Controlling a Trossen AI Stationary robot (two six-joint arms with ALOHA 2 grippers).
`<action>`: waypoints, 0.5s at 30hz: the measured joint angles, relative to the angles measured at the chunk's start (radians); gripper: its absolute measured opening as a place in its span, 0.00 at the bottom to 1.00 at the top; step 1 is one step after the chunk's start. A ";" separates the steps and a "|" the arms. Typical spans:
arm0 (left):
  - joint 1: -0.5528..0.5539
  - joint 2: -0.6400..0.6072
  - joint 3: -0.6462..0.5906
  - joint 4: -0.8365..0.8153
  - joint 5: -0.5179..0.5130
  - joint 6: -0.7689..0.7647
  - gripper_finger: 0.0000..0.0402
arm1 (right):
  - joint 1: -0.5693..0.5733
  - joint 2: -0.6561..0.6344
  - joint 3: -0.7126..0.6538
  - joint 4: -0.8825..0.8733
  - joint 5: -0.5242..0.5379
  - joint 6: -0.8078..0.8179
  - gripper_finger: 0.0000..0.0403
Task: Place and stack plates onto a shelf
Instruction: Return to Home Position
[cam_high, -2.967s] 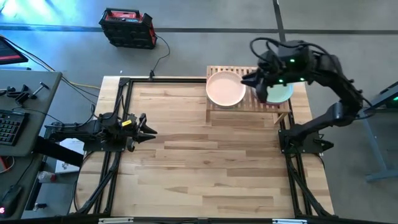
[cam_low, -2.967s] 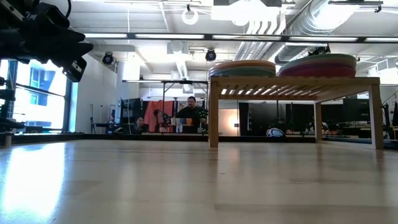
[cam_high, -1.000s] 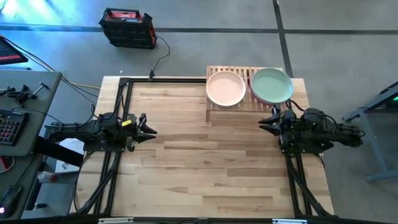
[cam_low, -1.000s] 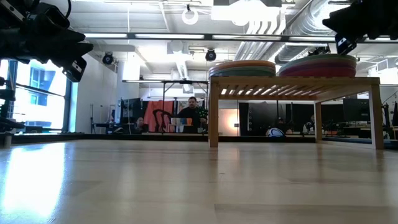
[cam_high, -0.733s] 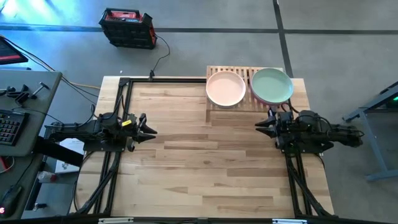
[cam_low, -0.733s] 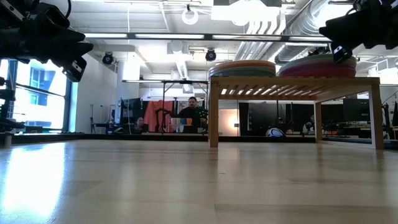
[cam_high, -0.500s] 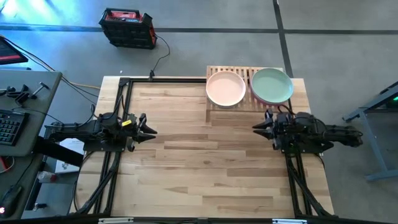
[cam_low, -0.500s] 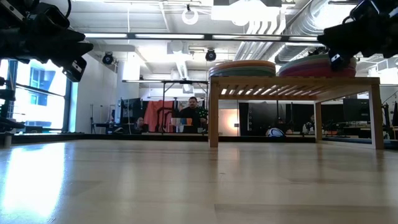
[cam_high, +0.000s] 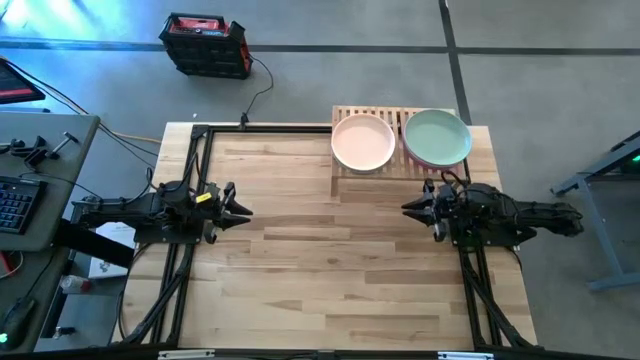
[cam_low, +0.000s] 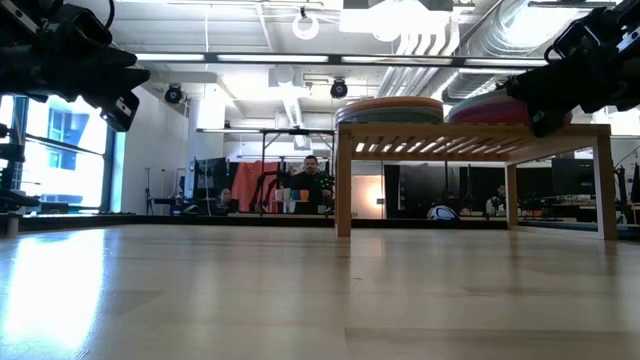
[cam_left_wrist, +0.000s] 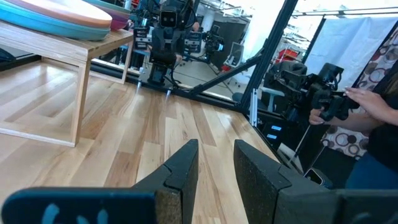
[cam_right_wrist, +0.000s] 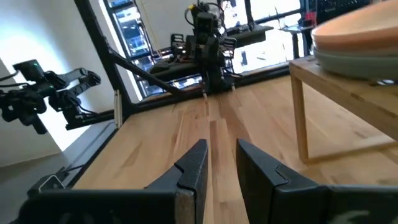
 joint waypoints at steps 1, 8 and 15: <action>0.000 0.000 0.000 0.000 0.000 0.000 0.22 | 0.000 0.000 0.000 -0.008 0.007 0.007 0.17; 0.000 0.000 0.000 0.000 0.000 0.000 0.22 | 0.000 0.002 0.000 -0.017 0.026 0.097 0.17; 0.000 0.000 0.000 0.000 0.000 0.000 0.22 | 0.000 0.002 0.000 -0.019 0.027 0.118 0.17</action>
